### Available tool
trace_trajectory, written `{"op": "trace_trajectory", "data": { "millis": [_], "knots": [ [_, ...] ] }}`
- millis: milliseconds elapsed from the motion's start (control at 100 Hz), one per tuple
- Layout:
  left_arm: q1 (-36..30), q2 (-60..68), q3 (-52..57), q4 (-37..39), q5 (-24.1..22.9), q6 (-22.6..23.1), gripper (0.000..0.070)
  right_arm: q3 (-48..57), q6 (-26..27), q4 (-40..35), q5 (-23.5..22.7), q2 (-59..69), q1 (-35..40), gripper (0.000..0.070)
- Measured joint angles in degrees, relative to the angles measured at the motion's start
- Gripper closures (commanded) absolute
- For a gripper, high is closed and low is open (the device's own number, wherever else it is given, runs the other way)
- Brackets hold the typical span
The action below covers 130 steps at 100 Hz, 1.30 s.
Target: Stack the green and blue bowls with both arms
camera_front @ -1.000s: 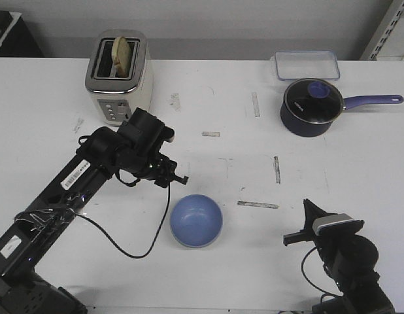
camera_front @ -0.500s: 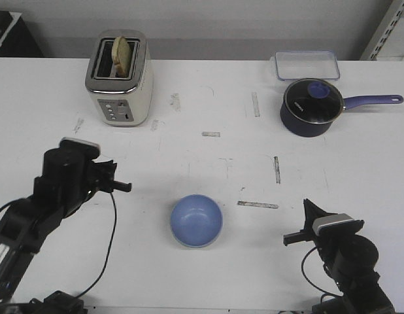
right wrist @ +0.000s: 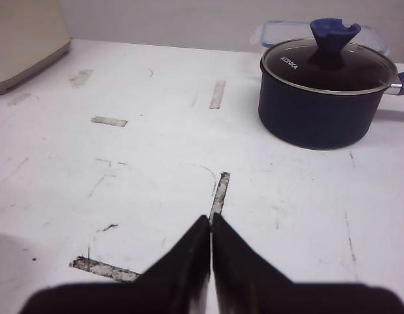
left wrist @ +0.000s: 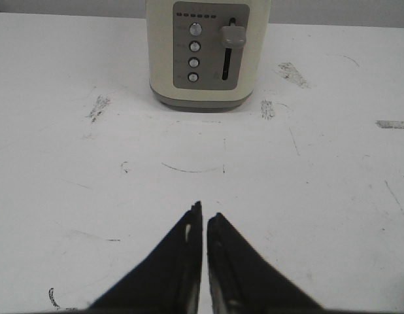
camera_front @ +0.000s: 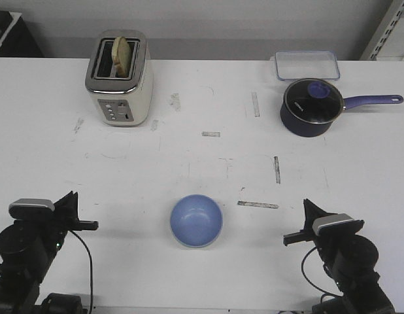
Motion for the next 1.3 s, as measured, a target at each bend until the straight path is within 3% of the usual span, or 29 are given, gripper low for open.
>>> {"op": "trace_trajectory", "data": {
  "millis": [840,1030,1300],
  "knots": [
    [1.6,-13.8,-0.5,1.0,0.0,0.0,0.0698,0.0,0.0,0.0,0.0,0.0,0.0,0.0700],
    [7.0,-21.3,-11.2,11.1,0.2,0.0,0.0698,0.0,0.0,0.0,0.0,0.0,0.0,0.0700],
    [6.3,-26.2,-30.3,21.9,1.6,0.0,0.0698,0.0,0.0,0.0,0.0,0.0,0.0,0.0700]
  ]
}}
